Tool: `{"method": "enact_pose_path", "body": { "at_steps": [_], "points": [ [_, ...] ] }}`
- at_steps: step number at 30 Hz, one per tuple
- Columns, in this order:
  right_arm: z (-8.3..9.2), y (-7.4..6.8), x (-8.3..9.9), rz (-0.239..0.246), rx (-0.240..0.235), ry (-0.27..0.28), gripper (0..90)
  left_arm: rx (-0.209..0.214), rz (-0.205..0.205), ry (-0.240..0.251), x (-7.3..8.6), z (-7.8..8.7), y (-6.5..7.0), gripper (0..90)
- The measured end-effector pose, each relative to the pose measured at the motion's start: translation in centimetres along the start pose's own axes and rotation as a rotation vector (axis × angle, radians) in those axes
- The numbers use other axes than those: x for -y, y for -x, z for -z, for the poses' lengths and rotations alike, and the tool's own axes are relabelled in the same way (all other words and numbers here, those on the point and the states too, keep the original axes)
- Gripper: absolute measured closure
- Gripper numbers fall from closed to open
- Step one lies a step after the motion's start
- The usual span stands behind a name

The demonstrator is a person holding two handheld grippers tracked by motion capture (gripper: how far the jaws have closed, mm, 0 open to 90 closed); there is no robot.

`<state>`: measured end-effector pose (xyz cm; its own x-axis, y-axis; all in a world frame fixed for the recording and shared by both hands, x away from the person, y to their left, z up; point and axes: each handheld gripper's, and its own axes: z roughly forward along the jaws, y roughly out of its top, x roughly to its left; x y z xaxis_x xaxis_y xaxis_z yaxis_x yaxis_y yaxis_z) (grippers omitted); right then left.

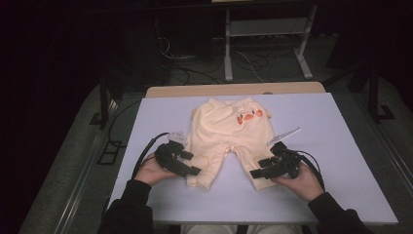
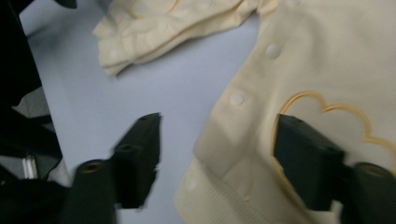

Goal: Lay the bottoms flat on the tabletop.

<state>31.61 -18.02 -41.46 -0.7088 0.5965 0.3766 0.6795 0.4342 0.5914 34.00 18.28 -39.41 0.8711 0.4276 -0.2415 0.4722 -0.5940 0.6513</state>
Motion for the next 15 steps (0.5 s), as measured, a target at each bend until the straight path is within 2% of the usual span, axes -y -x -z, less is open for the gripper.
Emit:
{"method": "enact_pose_path", "body": {
  "at_steps": [5, 6, 8, 15],
  "points": [
    [1.2, 0.2, 0.1, 0.003, 0.045, 0.094, 3.9, 0.016, 0.036, 0.09, -0.2, 0.2, 0.0, 0.0],
    [1.5, 0.2, 0.1, 0.006, 0.066, 0.113, 0.4, 0.014, 0.038, 0.112, -0.2, 0.3, 0.1, 0.0],
    [2.3, 0.2, 0.3, 0.017, 0.094, 0.158, 0.0, 0.0, 0.039, 0.165, 0.0, 0.4, 0.3, 0.0],
    [4.7, 0.7, 1.4, 0.003, 0.152, 0.248, 0.0, -0.074, 0.038, 0.26, 0.8, 0.7, 1.3, 0.0]
  ]
}}
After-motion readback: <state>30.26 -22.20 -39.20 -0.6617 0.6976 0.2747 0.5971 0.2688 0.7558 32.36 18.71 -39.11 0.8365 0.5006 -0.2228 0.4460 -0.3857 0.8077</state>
